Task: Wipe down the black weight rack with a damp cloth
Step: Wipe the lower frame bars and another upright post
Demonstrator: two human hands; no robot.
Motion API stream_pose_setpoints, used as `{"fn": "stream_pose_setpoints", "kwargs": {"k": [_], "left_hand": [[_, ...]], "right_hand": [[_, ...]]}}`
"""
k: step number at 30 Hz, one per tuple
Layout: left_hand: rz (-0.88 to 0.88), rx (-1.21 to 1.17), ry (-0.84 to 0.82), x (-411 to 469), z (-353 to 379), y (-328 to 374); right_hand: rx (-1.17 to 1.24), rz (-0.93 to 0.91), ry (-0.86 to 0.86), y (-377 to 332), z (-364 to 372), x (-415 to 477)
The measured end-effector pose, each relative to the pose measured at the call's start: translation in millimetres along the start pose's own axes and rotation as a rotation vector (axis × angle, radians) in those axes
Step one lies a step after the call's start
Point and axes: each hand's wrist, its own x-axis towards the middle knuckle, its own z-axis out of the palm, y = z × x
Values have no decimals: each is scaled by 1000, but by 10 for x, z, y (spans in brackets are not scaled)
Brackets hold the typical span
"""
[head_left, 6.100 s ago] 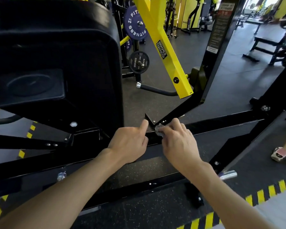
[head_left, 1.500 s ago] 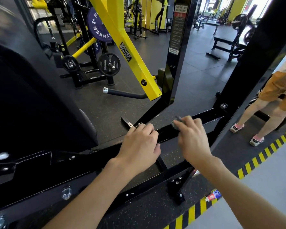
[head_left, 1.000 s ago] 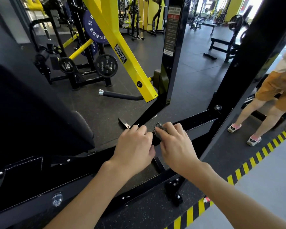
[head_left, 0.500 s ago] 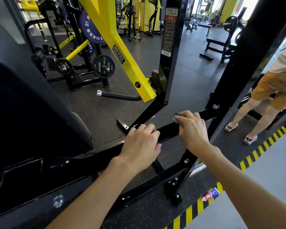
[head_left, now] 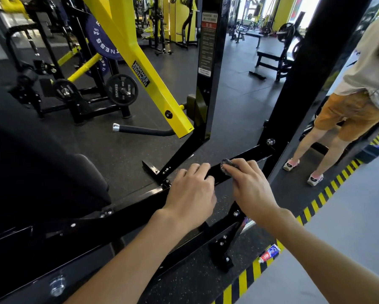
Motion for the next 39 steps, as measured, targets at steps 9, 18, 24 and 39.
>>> {"fn": "stream_pose_setpoints", "kwargs": {"k": [9, 18, 24, 39], "left_hand": [[-27, 4, 5, 278, 158, 214], [-128, 69, 36, 624, 400, 731], [-254, 103, 87, 723, 505, 943], [-392, 153, 99, 735, 561, 1083]], "right_hand": [[-133, 15, -75, 375, -40, 156], [-255, -2, -330, 773, -231, 213], [-402, -77, -434, 841, -363, 348], [-493, -223, -473, 1023, -496, 470]]}}
